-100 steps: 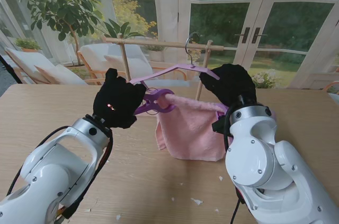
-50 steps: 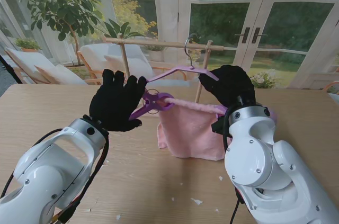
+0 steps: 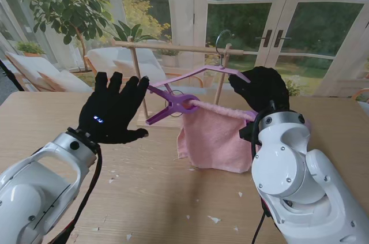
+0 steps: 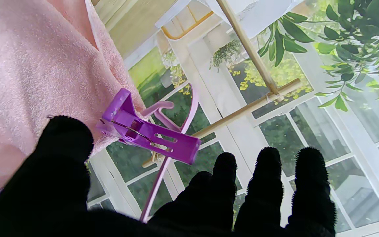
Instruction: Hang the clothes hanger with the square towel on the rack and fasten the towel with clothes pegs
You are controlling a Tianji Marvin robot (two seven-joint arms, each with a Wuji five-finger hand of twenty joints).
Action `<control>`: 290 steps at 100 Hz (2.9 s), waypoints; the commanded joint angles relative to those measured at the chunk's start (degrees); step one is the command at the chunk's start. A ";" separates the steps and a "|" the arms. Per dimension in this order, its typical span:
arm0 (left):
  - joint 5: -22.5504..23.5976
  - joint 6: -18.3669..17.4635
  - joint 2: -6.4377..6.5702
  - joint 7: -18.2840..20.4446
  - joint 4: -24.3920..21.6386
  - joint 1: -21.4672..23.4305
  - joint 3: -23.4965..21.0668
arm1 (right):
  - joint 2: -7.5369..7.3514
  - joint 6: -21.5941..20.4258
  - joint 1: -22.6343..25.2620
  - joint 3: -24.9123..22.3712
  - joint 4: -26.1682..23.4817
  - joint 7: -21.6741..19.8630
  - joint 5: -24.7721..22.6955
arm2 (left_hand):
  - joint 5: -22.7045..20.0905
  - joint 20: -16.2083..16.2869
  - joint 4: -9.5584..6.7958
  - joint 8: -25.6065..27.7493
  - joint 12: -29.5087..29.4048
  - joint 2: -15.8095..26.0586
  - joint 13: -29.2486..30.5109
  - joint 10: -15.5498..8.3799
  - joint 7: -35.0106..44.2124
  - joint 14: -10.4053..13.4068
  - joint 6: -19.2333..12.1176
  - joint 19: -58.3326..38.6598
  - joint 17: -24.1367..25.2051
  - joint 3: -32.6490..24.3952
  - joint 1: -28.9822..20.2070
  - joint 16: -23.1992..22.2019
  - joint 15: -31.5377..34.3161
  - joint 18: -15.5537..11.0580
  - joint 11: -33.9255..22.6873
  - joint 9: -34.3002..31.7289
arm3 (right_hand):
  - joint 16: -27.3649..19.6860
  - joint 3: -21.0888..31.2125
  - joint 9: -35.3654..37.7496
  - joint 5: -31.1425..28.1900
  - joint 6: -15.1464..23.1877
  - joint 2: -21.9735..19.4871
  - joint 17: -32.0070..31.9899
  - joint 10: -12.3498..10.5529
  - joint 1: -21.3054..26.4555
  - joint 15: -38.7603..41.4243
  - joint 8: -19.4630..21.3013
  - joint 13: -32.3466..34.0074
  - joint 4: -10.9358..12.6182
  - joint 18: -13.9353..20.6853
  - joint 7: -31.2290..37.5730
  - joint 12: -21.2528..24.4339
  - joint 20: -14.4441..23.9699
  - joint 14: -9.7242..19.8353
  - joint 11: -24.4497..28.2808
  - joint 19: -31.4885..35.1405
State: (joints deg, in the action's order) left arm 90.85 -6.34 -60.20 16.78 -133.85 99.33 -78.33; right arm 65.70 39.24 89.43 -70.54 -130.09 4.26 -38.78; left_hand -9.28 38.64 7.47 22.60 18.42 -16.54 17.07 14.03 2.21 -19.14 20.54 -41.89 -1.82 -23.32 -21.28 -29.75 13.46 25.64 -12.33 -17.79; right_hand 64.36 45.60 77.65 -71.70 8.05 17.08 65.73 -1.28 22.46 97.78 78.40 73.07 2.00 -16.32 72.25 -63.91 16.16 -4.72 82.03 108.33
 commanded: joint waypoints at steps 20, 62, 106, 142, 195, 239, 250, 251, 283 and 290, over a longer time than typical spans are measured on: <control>-17.38 -0.60 -0.51 -5.72 -1.28 8.94 -9.53 | 0.69 0.62 0.45 -0.83 -0.10 0.17 0.88 | -2.30 -0.96 -3.76 0.42 -0.36 4.50 0.38 1.19 1.68 -2.31 1.82 0.67 -0.08 2.70 -5.85 0.18 0.65 3.72 -0.64 -2.95 | 1.35 -0.17 4.58 -1.52 -0.43 -3.17 2.33 -0.75 -0.59 7.55 2.18 1.95 2.83 -0.06 1.99 -0.72 29.14 4.42 3.74 11.46; -49.40 1.65 -2.58 -10.29 -0.35 21.27 -16.79 | 2.27 -0.33 -3.69 2.36 7.60 4.07 6.74 | -6.68 -3.28 -5.10 -3.21 -2.52 7.33 -2.19 3.82 1.78 -3.42 1.52 9.46 3.63 6.11 -13.77 1.15 -2.09 4.02 2.40 -3.76 | 1.38 0.15 4.60 -1.60 -0.40 -2.86 2.34 -0.69 -0.73 7.58 2.12 1.94 2.85 -0.14 1.98 -0.69 29.11 4.20 3.73 11.53; -50.09 0.85 -4.17 -21.90 4.25 26.36 -11.08 | 4.85 -0.80 -11.30 3.76 18.79 6.81 20.40 | -9.35 0.05 -5.21 -5.14 -3.66 7.44 -2.40 5.79 1.45 -4.60 1.79 26.37 0.56 6.29 -16.07 2.07 -5.26 6.46 9.37 -7.76 | 1.55 0.49 4.58 -1.81 -0.66 -2.37 2.45 -0.07 -0.81 7.78 1.96 1.88 2.68 -0.60 1.92 -0.65 29.46 3.67 3.91 11.65; -49.10 -1.89 -4.04 -23.38 8.23 25.60 -9.46 | 4.10 -4.08 -15.03 3.63 24.12 0.14 31.65 | -9.37 1.26 -5.10 -5.14 -3.04 6.99 -2.50 5.63 1.37 -4.35 1.68 28.59 0.12 5.29 -15.83 2.06 -5.44 6.29 9.50 -7.57 | 1.63 0.00 4.06 -1.57 -1.38 -2.39 2.40 0.74 -0.16 7.71 1.87 1.86 2.41 -1.58 1.65 -0.57 29.99 2.79 4.04 11.65; -48.93 -2.55 -3.98 -24.20 11.32 24.18 -7.97 | 5.57 -3.48 -22.55 8.15 29.45 -1.41 40.01 | -10.25 2.55 -5.01 -4.89 -2.68 5.54 -1.96 5.45 1.66 -4.24 1.55 29.83 -0.07 2.97 -15.84 1.80 -5.09 5.99 9.36 -8.29 | 1.52 -1.11 3.37 -1.24 -1.96 -2.70 1.88 1.32 0.63 7.73 1.96 1.84 2.29 -2.02 1.38 -0.65 30.72 2.35 4.18 11.65; -48.60 -1.70 -4.06 -24.41 11.10 24.45 -8.48 | 6.31 -2.32 -25.69 8.30 35.60 -1.98 43.23 | -10.56 3.12 -4.81 -4.79 -2.55 4.81 -1.90 5.47 1.65 -4.25 1.48 30.22 -0.19 1.14 -15.32 1.74 -5.00 6.10 9.31 -8.36 | 1.40 -1.53 3.05 -0.95 -2.27 -2.62 1.12 1.86 0.94 7.73 2.07 1.81 2.49 -2.21 1.20 -0.67 31.03 1.78 4.24 11.65; -48.20 -1.56 -3.99 -24.21 11.16 24.48 -8.56 | 6.59 -1.77 -26.06 7.66 36.84 -1.93 44.75 | -10.49 3.23 -4.75 -4.78 -2.55 4.77 -1.87 5.33 1.61 -4.23 1.43 30.25 -0.29 0.84 -15.14 1.72 -4.98 6.08 9.34 -8.27 | 1.34 -1.69 2.83 -0.87 -2.32 -2.72 1.04 1.77 1.04 7.69 2.08 1.81 2.44 -2.14 1.17 -0.68 31.15 1.78 4.25 11.65; -48.18 -1.53 -3.99 -24.21 11.18 24.47 -8.56 | 6.63 -1.72 -26.07 7.58 36.92 -1.89 44.98 | -10.49 3.24 -4.74 -4.78 -2.54 4.74 -1.88 5.38 1.61 -4.25 1.48 30.26 -0.29 0.79 -15.15 1.72 -4.98 6.06 9.33 -8.29 | 1.32 -1.75 2.82 -0.78 -2.37 -2.67 0.91 1.84 1.04 7.69 2.09 1.81 2.42 -2.16 1.13 -0.68 31.17 1.69 4.26 11.65; -47.89 -1.36 -3.86 -23.82 11.84 24.03 -8.22 | 6.82 -1.26 -26.27 6.78 39.57 -2.41 47.23 | -10.43 3.44 -4.64 -4.72 -2.49 4.75 -1.90 5.19 1.57 -4.15 1.33 30.40 -0.32 0.35 -14.86 1.69 -4.95 6.14 9.35 -8.17 | 0.79 -2.42 2.10 -0.32 -2.79 -2.90 -0.08 2.43 1.50 7.52 2.18 1.81 2.06 -2.42 0.86 -0.67 31.65 1.03 4.21 11.65; -47.86 -1.18 -3.88 -23.92 12.08 23.89 -8.12 | 6.65 -1.15 -26.31 6.81 39.78 -2.86 46.89 | -10.46 3.47 -4.66 -4.69 -2.46 4.59 -1.83 5.15 1.60 -4.16 1.32 30.41 -0.35 0.24 -14.99 1.67 -4.90 6.09 9.30 -8.24 | 0.72 -2.48 1.99 -0.29 -2.83 -2.68 -0.10 2.61 1.43 7.55 2.19 1.80 2.01 -2.42 0.83 -0.66 31.67 0.97 4.20 11.65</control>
State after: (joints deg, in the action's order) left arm 42.82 -7.86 -64.06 -7.93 -122.05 123.18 -86.68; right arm 72.11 37.64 63.06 -63.65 -90.49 2.67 8.33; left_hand -19.62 40.88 3.86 18.07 15.51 -11.94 16.41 18.81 4.26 -23.46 21.48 -13.63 -1.90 -22.02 -36.30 -28.28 9.12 30.93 -4.11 -26.26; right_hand 64.79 44.11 77.60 -71.62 7.13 17.06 64.95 -0.45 23.30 97.82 78.42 73.07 2.00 -17.49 72.26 -63.92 16.15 -5.44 82.20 108.54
